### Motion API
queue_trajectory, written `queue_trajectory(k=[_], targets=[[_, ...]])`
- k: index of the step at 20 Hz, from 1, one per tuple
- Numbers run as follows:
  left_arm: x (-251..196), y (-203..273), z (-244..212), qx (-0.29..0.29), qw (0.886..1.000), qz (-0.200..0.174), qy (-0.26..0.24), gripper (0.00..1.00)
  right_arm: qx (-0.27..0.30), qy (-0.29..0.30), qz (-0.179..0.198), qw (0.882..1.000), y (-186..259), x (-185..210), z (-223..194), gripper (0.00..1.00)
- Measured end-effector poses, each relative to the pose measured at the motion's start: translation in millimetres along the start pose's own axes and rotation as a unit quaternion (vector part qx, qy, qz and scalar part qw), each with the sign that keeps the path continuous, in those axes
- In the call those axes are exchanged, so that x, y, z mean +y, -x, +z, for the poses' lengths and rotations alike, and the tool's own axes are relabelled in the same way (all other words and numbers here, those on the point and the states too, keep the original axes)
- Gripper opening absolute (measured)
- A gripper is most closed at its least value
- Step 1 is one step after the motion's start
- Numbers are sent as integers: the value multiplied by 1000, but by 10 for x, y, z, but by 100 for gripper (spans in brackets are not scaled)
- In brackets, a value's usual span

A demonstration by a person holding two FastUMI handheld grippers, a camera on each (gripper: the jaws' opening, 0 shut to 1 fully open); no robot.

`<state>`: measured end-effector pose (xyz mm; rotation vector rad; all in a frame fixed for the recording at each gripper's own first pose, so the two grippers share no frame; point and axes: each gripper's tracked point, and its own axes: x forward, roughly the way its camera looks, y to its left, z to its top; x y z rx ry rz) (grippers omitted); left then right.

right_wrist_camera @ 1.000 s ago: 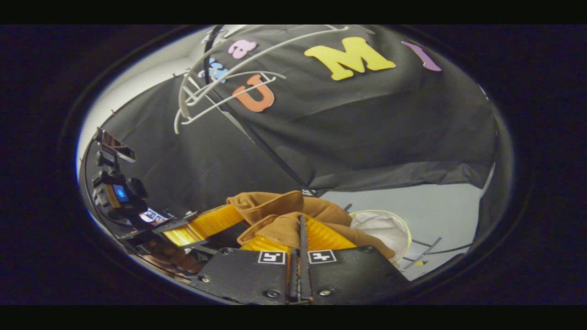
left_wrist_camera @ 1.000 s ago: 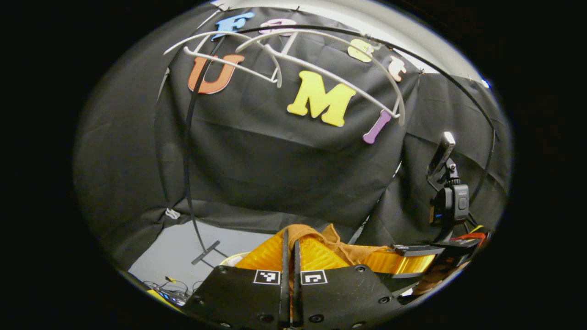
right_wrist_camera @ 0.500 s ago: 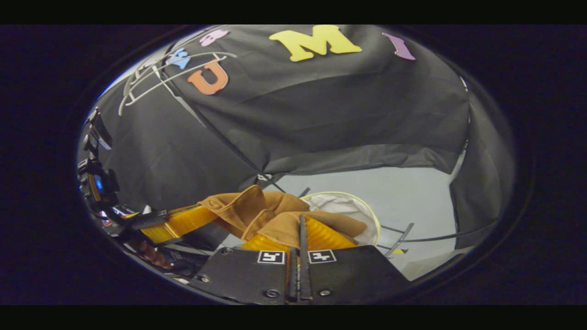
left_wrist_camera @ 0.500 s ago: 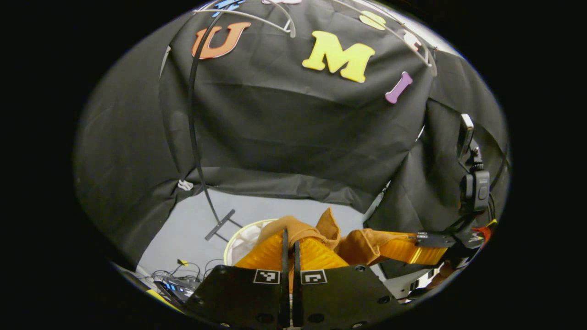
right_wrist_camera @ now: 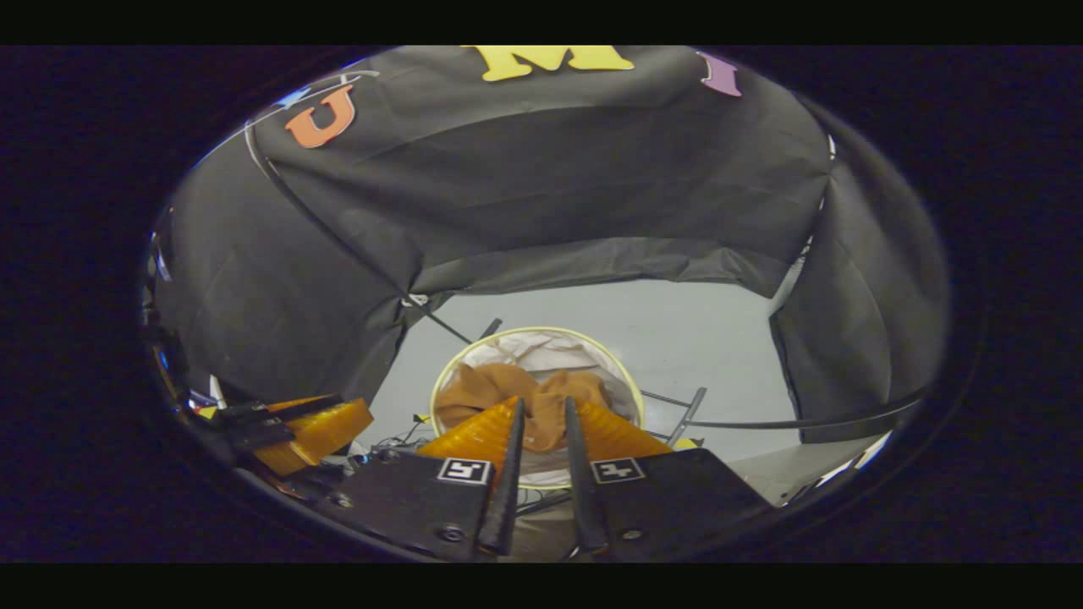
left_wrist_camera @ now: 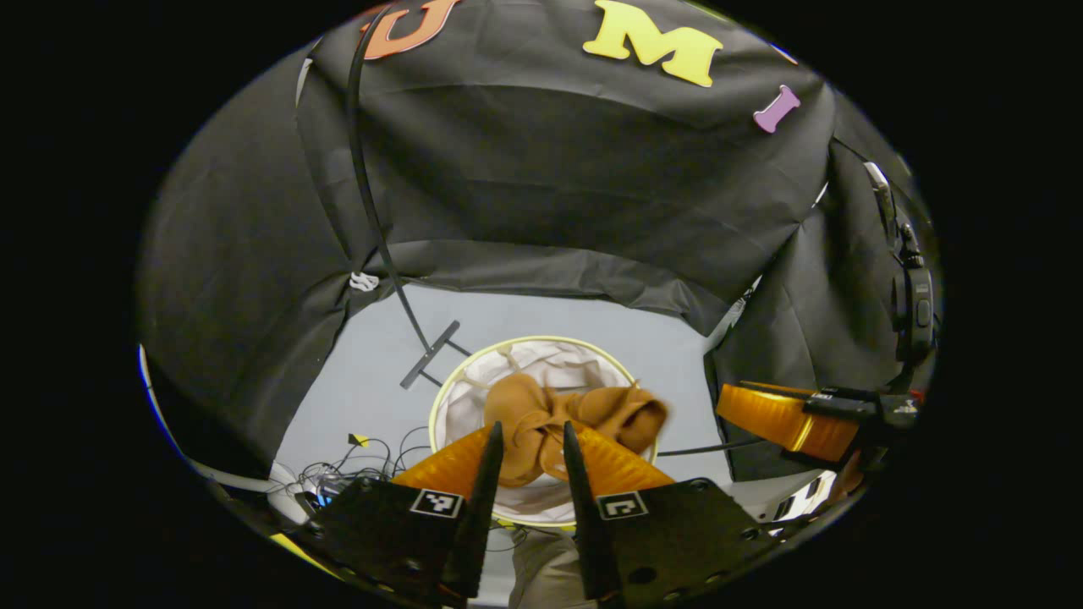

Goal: Grasp the clothes on the hanger with both hands and then place them into the laundry hamper below.

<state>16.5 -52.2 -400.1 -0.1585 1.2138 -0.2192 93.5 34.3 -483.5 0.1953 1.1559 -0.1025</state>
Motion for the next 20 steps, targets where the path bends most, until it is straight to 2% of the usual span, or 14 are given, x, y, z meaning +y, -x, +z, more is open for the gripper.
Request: queue_trajectory(k=[1, 2, 3, 5, 6, 8, 9, 10, 15, 17, 18, 19, 20], targets=[[-20, 10, 26, -1, 1000, -4, 2, 58, -7, -2, -4, 1000, 48, -38, 35, 37], [-25, 12, 13, -2, 1000, -7, 3, 52, -14, -5, -9, 1000, 100, -80, 69, 45], [-15, 25, 7, -3, 1000, -8, 4, 60, -20, -11, -15, 1000, 144, -132, 71, 47], [1, 73, 7, -7, 1000, -10, 6, 75, -34, -29, -29, 999, 243, -262, 85, 58], [34, 94, 5, -8, 1000, -8, 5, 88, -44, -38, -39, 998, 295, -334, 98, 66], [71, 202, 53, -21, 1000, 1, 2, 92, -64, -46, -47, 996, 455, -415, 135, 74], [68, 273, 96, -31, 999, 5, -2, 100, -77, -45, -49, 995, 614, -443, 180, 75], [77, 368, 134, -44, 999, 12, -8, 93, -90, -42, -53, 994, 758, -480, 208, 75], [-97, 1111, 399, -138, 990, 30, -13, 96, -163, -21, -34, 986, 1557, -530, 237, 75], [-175, 1503, 474, -182, 983, 35, -16, 96, -198, -5, -23, 980, 1916, -557, 210, 75], [-228, 1685, 481, -202, 979, 38, -18, 100, -216, 2, -20, 976, 2102, -578, 176, 75], [-283, 1864, 482, -221, 974, 41, -22, 96, -233, 10, -15, 972, 2306, -595, 132, 75], [-335, 2038, 465, -239, 970, 44, -27, 100, -251, 15, -12, 968, 2514, -620, 104, 72]])
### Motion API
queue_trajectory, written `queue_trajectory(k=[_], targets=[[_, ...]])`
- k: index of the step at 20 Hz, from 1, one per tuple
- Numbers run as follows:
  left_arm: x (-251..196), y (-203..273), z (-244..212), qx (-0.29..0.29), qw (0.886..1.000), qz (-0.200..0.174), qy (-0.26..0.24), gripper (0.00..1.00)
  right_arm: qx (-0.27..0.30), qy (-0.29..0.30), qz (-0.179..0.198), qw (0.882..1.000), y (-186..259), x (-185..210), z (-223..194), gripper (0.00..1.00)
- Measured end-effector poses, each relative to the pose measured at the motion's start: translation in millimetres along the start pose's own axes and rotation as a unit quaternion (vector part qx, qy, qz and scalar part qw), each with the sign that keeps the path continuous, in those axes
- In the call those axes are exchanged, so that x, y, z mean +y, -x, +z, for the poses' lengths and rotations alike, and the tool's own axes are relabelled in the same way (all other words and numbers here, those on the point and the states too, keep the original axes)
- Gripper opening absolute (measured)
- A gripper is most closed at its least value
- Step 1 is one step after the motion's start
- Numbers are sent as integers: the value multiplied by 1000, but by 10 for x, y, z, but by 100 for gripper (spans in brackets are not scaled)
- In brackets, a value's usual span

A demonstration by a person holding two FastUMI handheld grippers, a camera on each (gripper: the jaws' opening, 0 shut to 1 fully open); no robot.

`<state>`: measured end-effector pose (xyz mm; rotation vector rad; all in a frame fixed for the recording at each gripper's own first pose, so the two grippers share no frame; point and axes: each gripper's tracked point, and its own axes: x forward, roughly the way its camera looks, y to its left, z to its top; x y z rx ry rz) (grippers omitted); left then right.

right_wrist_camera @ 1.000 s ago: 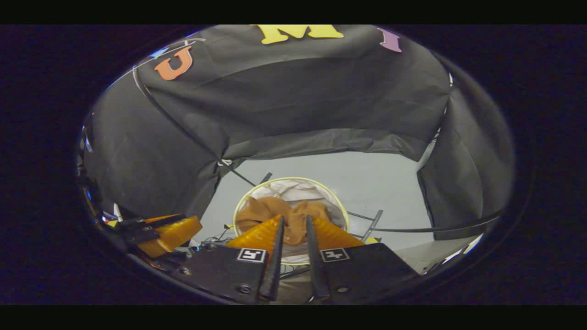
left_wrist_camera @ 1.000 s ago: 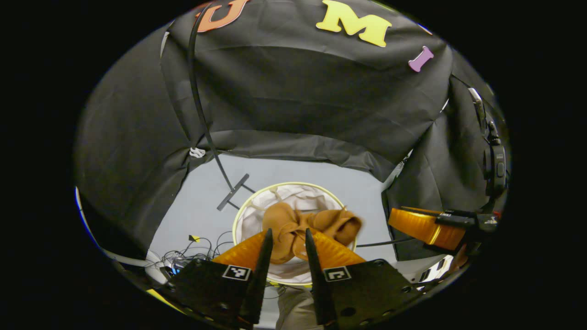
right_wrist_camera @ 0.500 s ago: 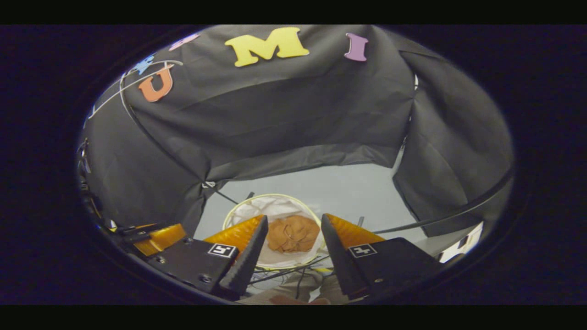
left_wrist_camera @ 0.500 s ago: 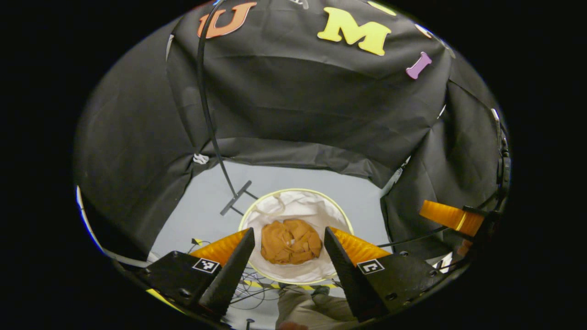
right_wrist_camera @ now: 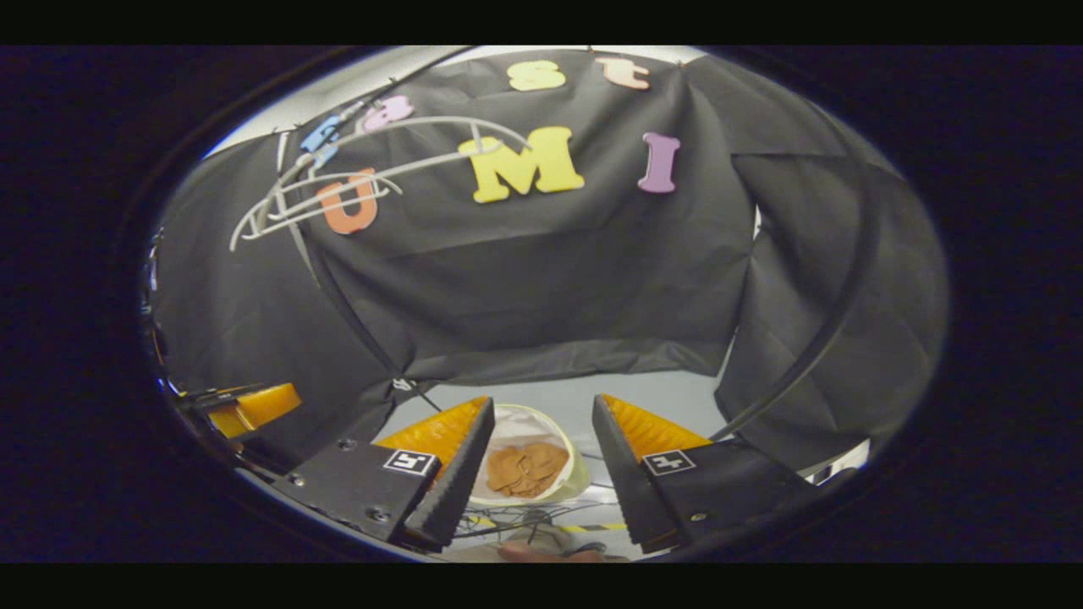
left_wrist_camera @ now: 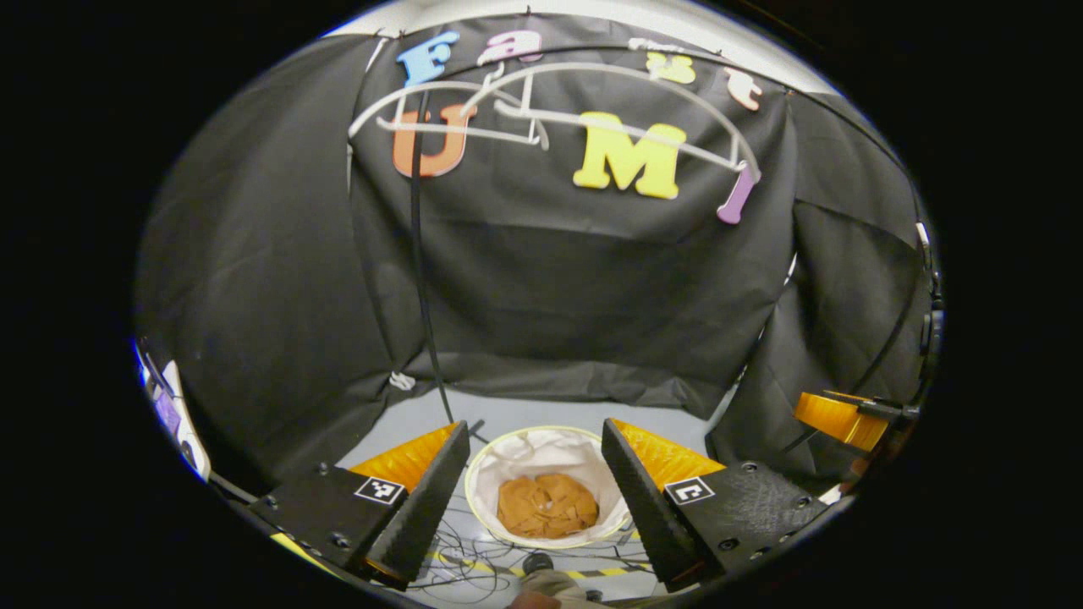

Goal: Grasp the clothes on the hanger with both hands and then place them into the laundry hamper below.

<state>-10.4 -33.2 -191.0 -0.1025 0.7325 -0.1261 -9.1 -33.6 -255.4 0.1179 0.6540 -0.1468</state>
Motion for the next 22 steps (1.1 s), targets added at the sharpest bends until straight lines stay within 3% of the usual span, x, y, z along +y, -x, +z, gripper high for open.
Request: queue_trajectory(k=[1, 2, 3, 5, 6, 8, 14, 19, 21, 22], targets=[[-53, 169, 81, -19, 1000, 0, -5, 100, -17, 4, 4, 1000, 190, -39, 69, 72], [-111, 331, 149, -35, 999, 1, -8, 89, -32, 7, 6, 999, 380, -82, 135, 77], [-173, 514, 217, -49, 999, 1, -11, 96, -45, 10, 10, 999, 575, -127, 174, 75], [-263, 849, 321, -85, 996, -2, -15, 96, -77, 15, 18, 997, 925, -172, 249, 77], [-319, 1030, 401, -104, 994, -1, -17, 89, -91, 18, 21, 995, 1100, -199, 319, 76], [-404, 1408, 546, -140, 990, 1, -24, 92, -118, 21, 33, 992, 1412, -225, 438, 92], [-405, 2146, 1132, -256, 966, -8, -18, 98, -208, 5, 59, 976, 2197, -427, 986, 91], [-154, 2573, 1475, -326, 944, 23, -36, 100, -281, 16, 60, 958, 2589, -428, 1250, 91], [-33, 2497, 1529, -343, 937, 30, -53, 100, -303, 27, 63, 950, 2678, -368, 1240, 94], [-2, 2491, 1481, -347, 936, 29, -62, 100, -305, 31, 62, 950, 2689, -340, 1195, 91]])
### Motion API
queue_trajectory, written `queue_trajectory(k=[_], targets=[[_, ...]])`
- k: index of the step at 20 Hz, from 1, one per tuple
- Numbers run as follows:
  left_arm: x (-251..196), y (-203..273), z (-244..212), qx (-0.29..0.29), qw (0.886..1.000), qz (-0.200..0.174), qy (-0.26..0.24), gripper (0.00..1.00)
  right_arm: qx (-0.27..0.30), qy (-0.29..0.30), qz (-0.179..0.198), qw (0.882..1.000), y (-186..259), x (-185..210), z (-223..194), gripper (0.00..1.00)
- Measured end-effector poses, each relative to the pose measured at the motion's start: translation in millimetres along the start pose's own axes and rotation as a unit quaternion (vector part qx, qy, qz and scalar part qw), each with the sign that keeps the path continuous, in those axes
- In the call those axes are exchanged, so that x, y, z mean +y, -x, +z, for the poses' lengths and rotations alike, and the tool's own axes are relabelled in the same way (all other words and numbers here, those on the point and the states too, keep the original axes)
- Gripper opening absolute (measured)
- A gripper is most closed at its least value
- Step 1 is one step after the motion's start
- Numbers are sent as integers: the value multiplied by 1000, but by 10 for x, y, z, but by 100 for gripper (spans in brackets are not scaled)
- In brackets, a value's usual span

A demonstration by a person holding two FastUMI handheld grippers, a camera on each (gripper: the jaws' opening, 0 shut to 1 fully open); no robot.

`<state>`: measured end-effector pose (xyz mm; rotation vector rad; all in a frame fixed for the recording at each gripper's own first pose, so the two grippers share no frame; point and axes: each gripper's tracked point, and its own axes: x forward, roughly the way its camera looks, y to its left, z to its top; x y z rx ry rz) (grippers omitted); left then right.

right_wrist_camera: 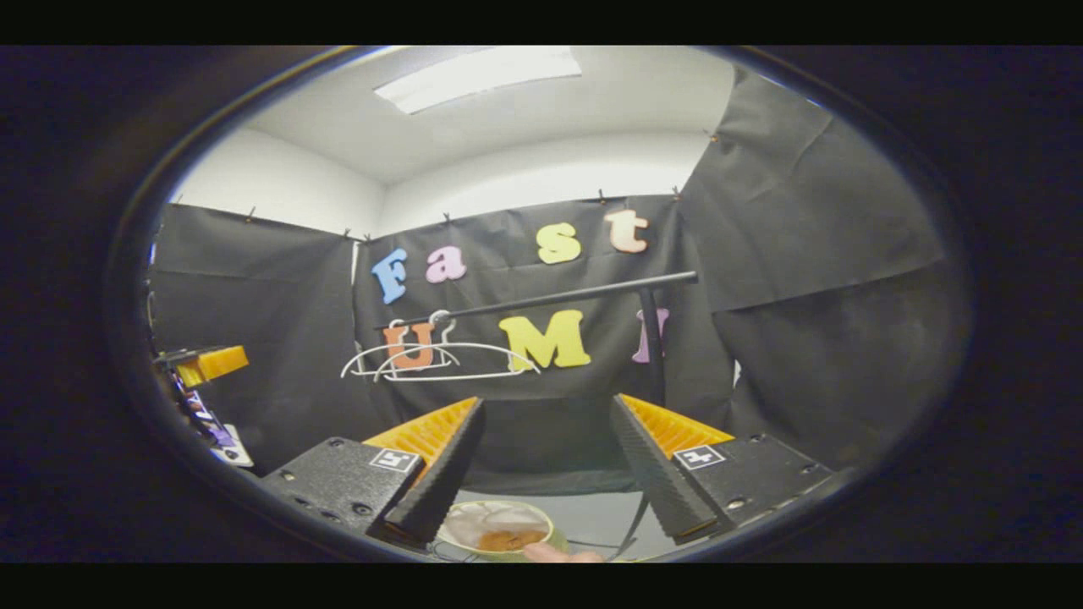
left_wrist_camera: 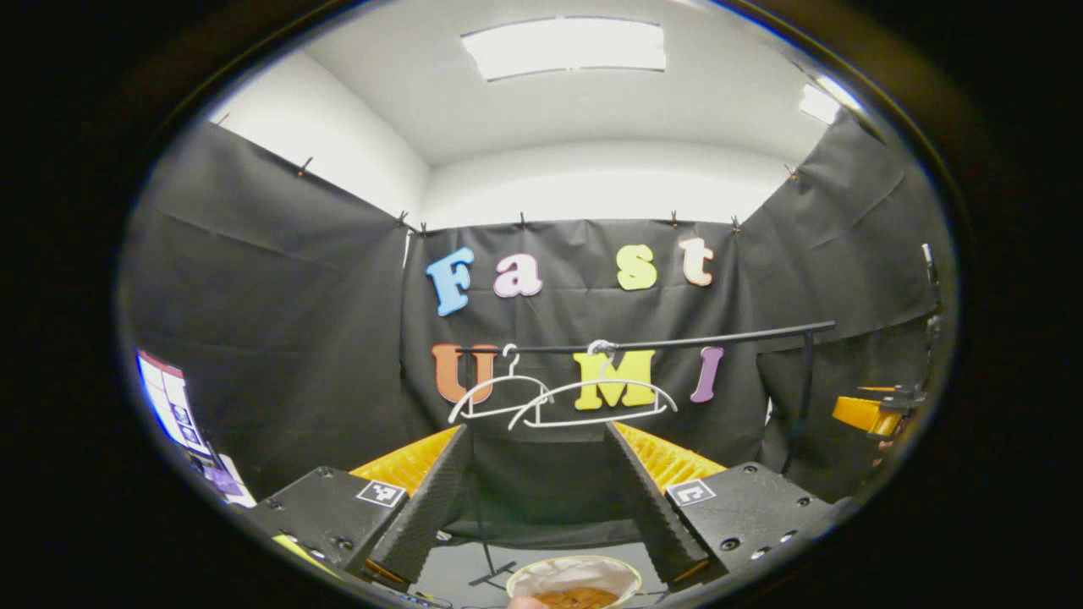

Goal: Grasp the clothes on the hanger with both hands and then place them into the laundry hamper below.

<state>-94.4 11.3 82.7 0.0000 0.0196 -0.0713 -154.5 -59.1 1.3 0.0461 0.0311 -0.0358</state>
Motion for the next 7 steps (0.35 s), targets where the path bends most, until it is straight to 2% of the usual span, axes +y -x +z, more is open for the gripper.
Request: queue_trajectory(k=[3, 7], targets=[[86, 137, -35, -19, 1000, -5, -16, 100, 2, 3, -2, 1000, 43, 111, -71, 91], [236, 138, 23, -32, 999, -2, -8, 100, -10, -3, 11, 1000, -9, 286, 32, 91]])
